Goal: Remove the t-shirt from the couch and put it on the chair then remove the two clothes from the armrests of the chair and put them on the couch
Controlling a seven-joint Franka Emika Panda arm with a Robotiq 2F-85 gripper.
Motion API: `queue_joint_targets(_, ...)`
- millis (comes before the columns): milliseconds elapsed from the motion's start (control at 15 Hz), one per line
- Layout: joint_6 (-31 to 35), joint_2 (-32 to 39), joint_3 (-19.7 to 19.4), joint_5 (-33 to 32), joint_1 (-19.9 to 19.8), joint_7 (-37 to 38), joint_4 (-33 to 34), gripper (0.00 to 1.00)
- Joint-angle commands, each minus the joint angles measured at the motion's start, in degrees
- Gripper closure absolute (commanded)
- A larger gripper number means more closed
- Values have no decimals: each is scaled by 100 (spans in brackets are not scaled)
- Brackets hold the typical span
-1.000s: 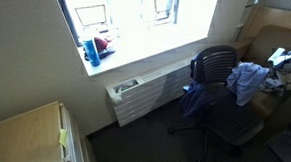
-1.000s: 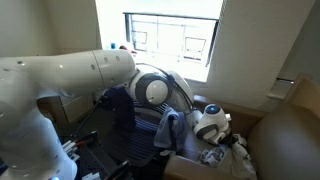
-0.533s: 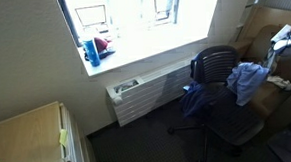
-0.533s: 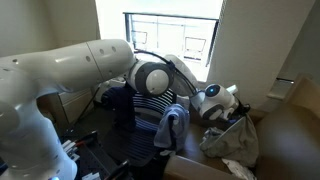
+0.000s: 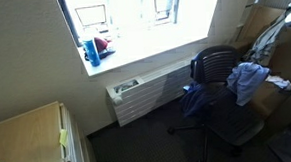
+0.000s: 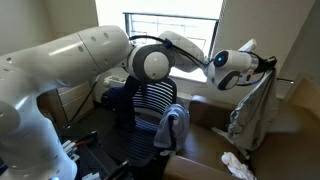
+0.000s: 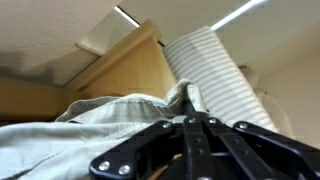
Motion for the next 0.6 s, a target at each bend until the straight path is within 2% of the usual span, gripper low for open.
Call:
queue_joint_targets(0,-6,76,-687,932,206,128,944,100)
queue_joint_targets(67,-9,16,-668,1016,186,125,1105,100)
queue_joint_targets(133,-168,-457,408,-70,-41,72,665,100)
queue_joint_targets(200,-733,-451,757,-559,-160,202,1020,100)
queue_joint_targets(333,-1299,-841,1660,-1320,-330,95,762,100)
queue_joint_targets(467,-1866,-1322,2593,-1555,-581,-425,286,100)
queue_joint_targets(533,-2147,-1547,2876,-1571,-751,-641,7,100)
